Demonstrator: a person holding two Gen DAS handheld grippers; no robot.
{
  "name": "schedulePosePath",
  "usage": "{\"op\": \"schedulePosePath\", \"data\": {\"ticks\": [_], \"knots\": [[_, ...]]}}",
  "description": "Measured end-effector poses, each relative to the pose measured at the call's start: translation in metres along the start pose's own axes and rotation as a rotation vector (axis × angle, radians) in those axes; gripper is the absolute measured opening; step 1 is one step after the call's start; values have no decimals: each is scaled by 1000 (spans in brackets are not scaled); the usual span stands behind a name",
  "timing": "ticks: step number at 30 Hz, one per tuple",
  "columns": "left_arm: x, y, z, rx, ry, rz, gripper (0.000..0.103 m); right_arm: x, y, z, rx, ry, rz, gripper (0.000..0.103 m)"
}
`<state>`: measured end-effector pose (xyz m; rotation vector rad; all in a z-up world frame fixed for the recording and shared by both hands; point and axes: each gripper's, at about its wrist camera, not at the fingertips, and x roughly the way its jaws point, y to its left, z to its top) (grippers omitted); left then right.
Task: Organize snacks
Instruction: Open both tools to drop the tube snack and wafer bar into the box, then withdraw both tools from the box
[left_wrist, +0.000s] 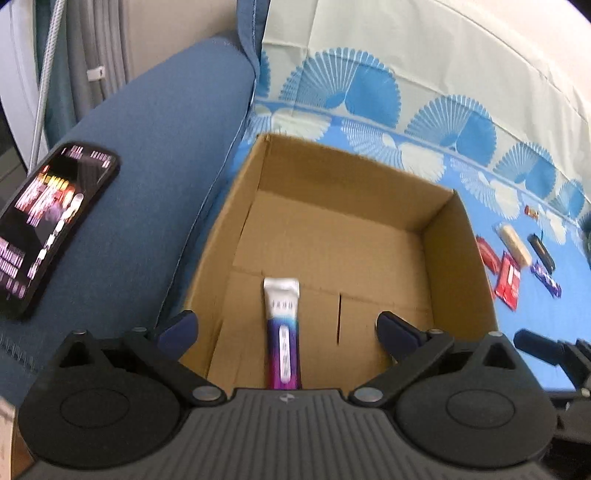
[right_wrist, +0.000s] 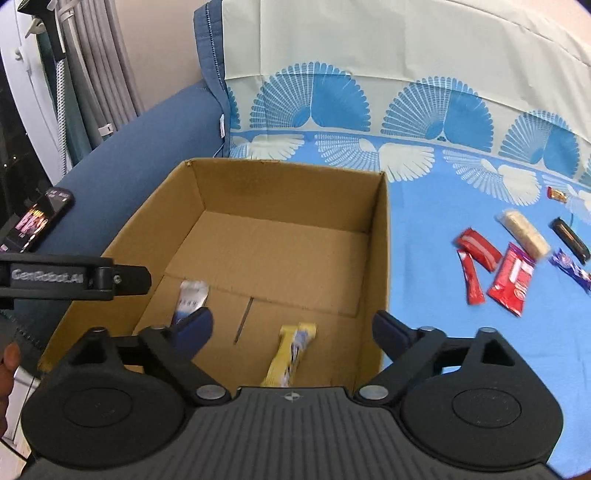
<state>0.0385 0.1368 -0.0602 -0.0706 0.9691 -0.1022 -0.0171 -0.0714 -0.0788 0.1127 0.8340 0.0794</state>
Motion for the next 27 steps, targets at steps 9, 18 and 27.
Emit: {"op": "schedulePosePath", "data": {"ticks": [9,18,27], "knots": [[-50,-1,-65,10,81,65,103,-74,28,-58,-43,27,17,100],[-105,-16,-109,52,1,91,103,-135,36,-78,-68,-85,1,102],[-139,-34,-124,81,-65,86,103,-172,29,-93,-43,-160,-3,102]]}}
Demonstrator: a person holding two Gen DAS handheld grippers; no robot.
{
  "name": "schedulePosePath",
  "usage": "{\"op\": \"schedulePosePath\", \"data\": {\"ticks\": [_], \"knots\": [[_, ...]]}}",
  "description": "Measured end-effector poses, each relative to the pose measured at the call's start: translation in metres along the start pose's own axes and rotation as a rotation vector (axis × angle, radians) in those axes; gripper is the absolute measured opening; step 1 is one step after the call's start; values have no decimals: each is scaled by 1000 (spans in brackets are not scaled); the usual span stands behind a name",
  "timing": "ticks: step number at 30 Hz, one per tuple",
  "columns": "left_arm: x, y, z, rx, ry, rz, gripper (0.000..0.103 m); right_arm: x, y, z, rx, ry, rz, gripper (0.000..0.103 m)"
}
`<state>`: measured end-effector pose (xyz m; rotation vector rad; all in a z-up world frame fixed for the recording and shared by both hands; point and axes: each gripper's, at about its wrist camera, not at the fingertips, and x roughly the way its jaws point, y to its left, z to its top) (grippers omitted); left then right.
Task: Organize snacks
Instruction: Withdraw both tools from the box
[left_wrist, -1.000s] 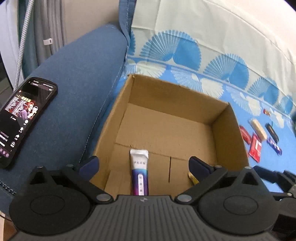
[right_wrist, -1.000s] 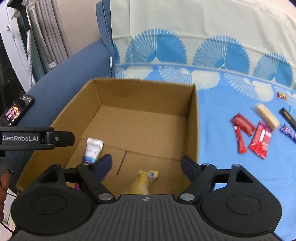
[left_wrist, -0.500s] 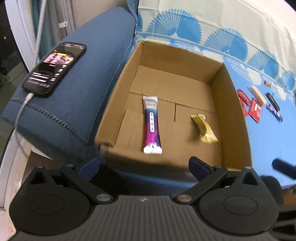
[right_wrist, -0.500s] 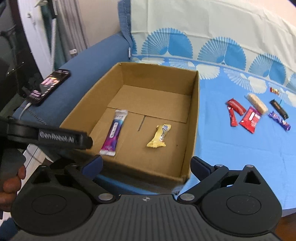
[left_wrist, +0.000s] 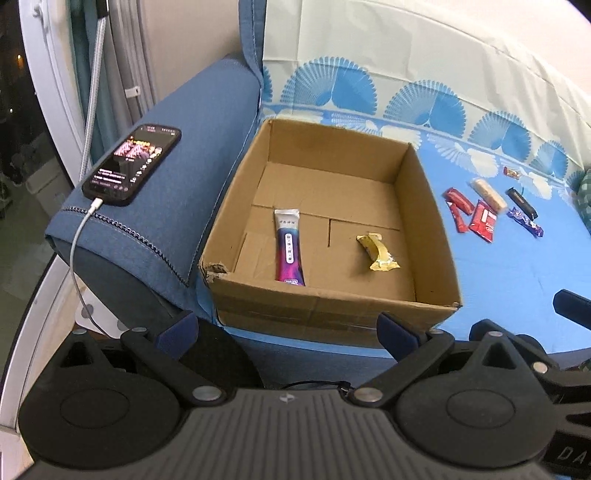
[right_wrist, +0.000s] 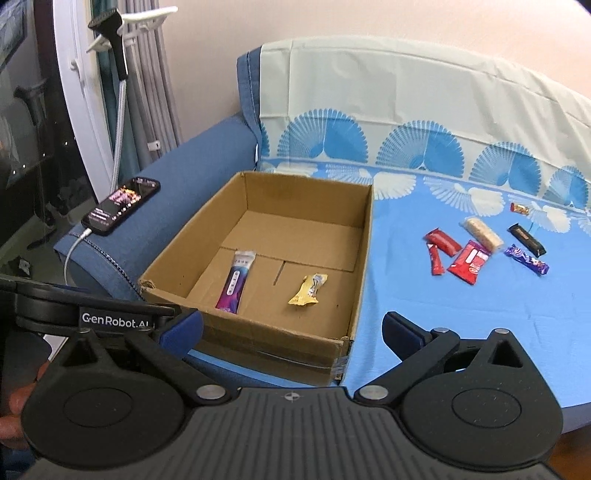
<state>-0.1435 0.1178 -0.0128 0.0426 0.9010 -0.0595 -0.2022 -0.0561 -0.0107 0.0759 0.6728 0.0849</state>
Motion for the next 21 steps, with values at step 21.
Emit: {"op": "schedulePosePath", "data": {"ticks": [21], "knots": [[-29,-7,-8,21,-53,17,103,-27,-4,-8,37,-66,9,102]]}}
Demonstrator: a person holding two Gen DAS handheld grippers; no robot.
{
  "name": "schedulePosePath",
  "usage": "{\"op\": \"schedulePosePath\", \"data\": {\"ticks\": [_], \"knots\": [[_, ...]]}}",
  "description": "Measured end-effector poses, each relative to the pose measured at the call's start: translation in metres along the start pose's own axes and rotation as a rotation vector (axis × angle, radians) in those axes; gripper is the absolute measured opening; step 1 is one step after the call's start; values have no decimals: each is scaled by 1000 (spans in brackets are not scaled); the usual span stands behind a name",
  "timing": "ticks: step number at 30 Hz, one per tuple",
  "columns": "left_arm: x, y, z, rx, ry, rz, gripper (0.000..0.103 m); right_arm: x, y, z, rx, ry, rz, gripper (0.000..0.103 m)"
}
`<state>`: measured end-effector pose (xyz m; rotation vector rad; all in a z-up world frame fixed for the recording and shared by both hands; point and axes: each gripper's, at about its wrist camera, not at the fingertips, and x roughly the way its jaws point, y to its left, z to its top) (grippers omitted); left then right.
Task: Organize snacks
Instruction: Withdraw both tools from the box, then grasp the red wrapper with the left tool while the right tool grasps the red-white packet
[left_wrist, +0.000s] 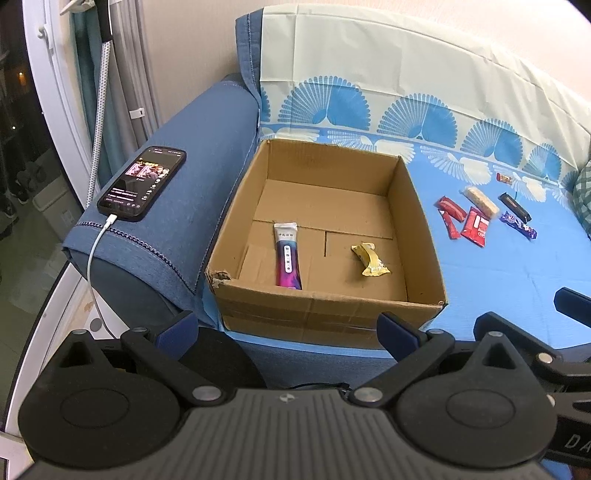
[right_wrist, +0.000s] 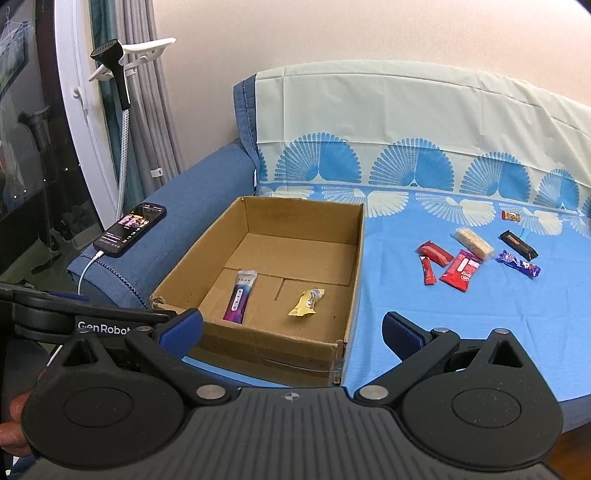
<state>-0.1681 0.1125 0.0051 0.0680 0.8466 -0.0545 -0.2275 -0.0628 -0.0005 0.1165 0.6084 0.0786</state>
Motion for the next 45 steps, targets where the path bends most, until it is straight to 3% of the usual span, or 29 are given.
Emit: {"op": "schedulePosePath", "data": {"ticks": [14,20,28,36,41,45], "knots": [[12,-10,4,26,39,4,103,9,-11,-4,50,20,5,102],[20,-28,19,40,45,-20,103,11,-34,-2,101,3,-28,102],[42,-85,64,79,58,-86,103,19,-106,-3,238,3,-158,102],[89,-158,119,169,57,-85,103,50,-197,-3,363,17,-293,102],[131,-193,161,162,60,-62,103,103,-254,2,415,48,-329,102],[168,-205,191,149,61,-25,103,175,-299,12,446,69,-341,102]]}}
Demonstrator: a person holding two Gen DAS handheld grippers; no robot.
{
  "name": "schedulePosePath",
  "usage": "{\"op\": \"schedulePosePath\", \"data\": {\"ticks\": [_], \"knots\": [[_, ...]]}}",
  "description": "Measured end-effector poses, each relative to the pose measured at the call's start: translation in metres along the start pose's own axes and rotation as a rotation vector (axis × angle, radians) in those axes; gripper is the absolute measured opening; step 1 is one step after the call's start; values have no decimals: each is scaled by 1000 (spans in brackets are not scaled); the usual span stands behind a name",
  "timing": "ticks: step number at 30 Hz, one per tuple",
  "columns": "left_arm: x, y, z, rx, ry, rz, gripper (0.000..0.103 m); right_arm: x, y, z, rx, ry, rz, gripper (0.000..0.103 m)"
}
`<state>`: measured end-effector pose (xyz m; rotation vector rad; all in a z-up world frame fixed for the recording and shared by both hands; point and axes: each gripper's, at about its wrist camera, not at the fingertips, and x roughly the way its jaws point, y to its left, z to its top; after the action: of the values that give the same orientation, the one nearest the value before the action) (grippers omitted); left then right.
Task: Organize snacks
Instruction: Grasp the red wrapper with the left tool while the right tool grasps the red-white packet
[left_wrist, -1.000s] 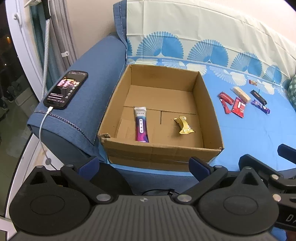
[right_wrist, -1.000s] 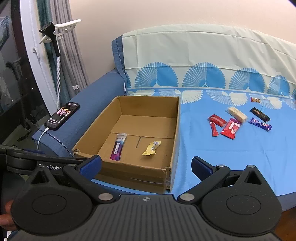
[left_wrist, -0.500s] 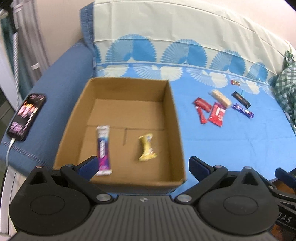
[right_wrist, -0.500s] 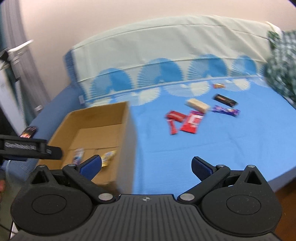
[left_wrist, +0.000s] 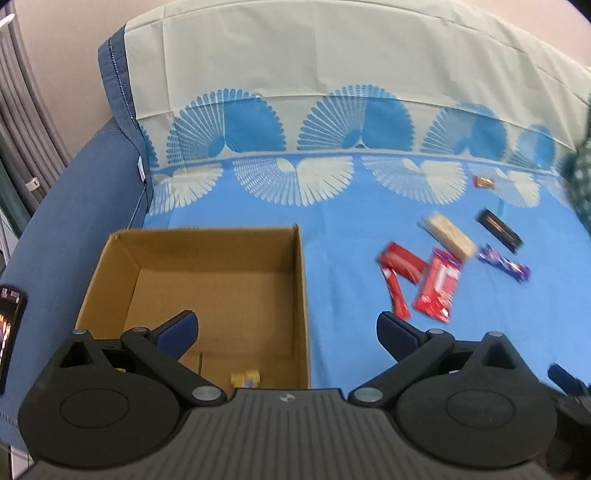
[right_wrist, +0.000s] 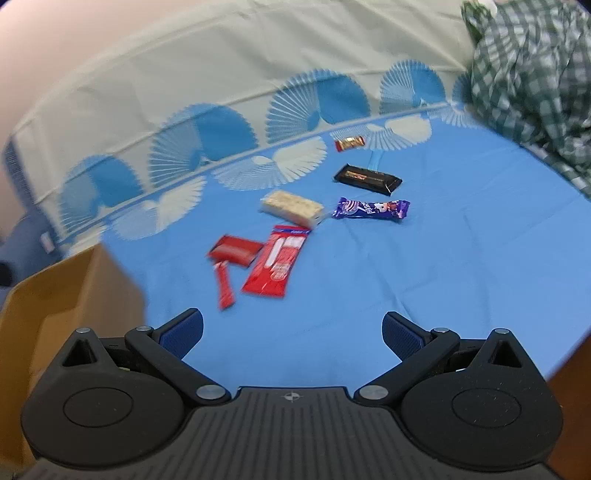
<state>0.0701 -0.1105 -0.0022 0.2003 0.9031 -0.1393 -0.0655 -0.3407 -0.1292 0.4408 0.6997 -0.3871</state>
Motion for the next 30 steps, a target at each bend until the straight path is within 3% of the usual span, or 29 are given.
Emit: {"op": "schedulePosePath", "data": {"ticks": [10,11,13,14,15,17,22,23,24,25,26,30], "knots": [[85,-29,51,100,35,61,103,211,19,45,-91,108,-87,100],[91,-35,53,112,39,58,103,223,19,43,-111,119,-97,92],[110,-51,59,148,45,42,103,222,16,39,-137,56,-63,79],[117,-58,60,168,47,32,103,216,15,37,-159,46,-41,63],[128,-69,62,199,49,15,103,211,11,36,-172,46,-35,54],[149,-91,64,267,66,-14,103,197,-7,34,-145,51,-61,47],[212,-150,67,426,158,-128,103,155,-79,22,20,33,-157,48],[223,-159,67,443,185,-162,103,148,-88,22,69,28,-159,55],[236,-169,67,459,214,-193,103,144,-94,23,120,27,-139,70],[247,-177,66,467,228,-198,103,144,-96,25,147,28,-103,79],[254,-184,63,471,237,-193,103,147,-95,27,145,33,-74,87],[299,-208,57,531,325,-166,103,171,-68,37,42,71,-35,87]]}}
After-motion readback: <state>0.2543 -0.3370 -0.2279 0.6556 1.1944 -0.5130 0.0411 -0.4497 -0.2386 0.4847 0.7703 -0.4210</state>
